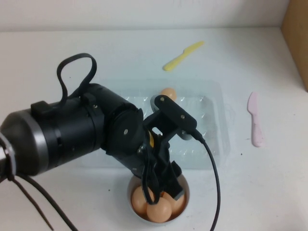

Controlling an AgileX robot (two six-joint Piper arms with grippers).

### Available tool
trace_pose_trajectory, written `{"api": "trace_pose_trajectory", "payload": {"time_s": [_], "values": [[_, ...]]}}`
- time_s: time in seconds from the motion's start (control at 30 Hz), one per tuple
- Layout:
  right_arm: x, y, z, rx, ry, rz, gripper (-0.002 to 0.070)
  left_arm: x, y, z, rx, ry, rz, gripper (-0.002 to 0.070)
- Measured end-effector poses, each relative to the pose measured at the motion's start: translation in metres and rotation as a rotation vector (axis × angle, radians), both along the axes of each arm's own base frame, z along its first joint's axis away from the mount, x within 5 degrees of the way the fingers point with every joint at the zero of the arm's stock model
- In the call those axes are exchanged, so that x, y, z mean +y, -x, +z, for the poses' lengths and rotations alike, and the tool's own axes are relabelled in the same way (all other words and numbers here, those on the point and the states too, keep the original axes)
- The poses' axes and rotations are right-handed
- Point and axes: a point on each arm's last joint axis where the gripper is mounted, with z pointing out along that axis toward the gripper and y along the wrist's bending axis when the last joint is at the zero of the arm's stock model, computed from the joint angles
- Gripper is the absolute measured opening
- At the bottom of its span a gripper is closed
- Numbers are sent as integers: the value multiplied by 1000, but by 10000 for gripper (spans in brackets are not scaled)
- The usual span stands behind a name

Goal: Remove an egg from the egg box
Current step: Place the egg in the bowl

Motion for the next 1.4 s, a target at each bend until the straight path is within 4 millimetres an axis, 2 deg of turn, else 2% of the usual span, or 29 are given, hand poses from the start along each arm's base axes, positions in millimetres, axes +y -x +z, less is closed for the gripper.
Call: {"api": "trace_pose_trajectory", "payload": {"time_s": [0.13, 0.43, 0.77, 0.87, 1.0, 1.13, 1.3, 1.37, 1.4], "values": [[0, 0, 0, 0, 0, 0, -17, 2, 2, -7, 13, -4, 6, 337], [0, 0, 0, 0, 0, 0, -17, 17, -14, -7, -27, -31, 42, 337], [0, 0, 0, 0, 0, 0, -17, 14, -15, -15, 7, -42, 50, 365], [0, 0, 0, 0, 0, 0, -17, 13, -16, -19, 15, -50, 49, 410], [0, 0, 0, 0, 0, 0, -17, 13, -16, -19, 17, -51, 50, 516], [0, 0, 0, 0, 0, 0, -17, 14, -16, -19, 18, -52, 50, 552], [0, 0, 0, 0, 0, 0, -17, 19, -12, -4, -26, -32, 43, 550], [0, 0, 0, 0, 0, 0, -17, 25, -8, 10, -70, -19, 42, 515], [0, 0, 0, 0, 0, 0, -17, 29, -6, 19, -103, -15, 45, 476]]}}
